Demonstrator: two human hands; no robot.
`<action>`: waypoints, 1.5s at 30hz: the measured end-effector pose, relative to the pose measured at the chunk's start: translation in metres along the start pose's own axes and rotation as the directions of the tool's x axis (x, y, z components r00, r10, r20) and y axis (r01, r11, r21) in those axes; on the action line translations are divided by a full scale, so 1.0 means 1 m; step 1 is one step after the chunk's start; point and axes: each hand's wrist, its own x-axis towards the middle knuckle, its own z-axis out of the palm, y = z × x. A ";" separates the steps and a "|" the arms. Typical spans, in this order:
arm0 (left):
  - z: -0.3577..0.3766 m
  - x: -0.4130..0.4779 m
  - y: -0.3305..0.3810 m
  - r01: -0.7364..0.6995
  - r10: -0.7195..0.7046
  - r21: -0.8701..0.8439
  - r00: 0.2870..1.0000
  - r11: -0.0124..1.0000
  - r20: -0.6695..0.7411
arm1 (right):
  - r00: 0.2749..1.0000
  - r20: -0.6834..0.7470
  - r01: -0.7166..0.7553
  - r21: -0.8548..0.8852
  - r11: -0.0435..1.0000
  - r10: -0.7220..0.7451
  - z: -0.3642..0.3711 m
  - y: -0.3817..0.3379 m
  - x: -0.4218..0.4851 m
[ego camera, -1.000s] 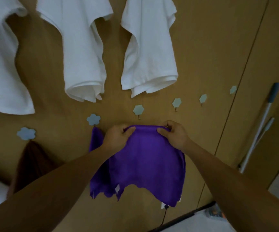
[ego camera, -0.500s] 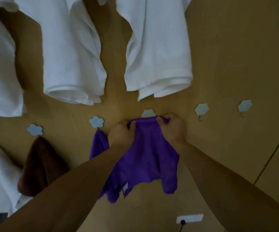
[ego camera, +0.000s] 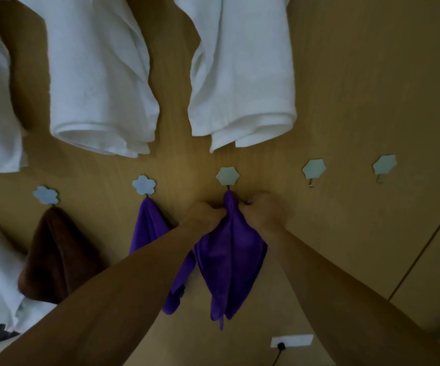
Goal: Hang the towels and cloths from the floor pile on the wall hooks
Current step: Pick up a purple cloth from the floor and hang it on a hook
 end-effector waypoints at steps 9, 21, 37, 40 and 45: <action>0.007 -0.015 -0.019 -0.490 0.676 0.517 0.686 0.702 -0.268 | 0.770 -0.350 0.323 -0.507 0.800 -0.533 0.005 0.005 -0.027; 0.023 -0.018 -0.024 -0.467 0.503 0.206 0.842 0.860 -0.193 | 0.959 0.073 0.281 -0.139 0.949 -0.273 0.022 0.019 -0.023; 0.012 -0.023 -0.048 -0.180 0.163 0.092 0.973 0.979 0.166 | 0.840 0.543 0.014 0.024 1.000 -0.025 0.018 0.078 -0.023; 0.012 -0.019 -0.049 -0.177 0.156 0.109 0.972 0.978 0.176 | 0.868 0.496 0.121 -0.177 0.977 -0.018 0.019 0.092 -0.023; 0.012 -0.012 -0.044 -0.310 0.308 0.079 0.951 0.947 0.035 | 0.920 0.388 0.134 -0.199 0.971 -0.048 0.016 0.067 -0.019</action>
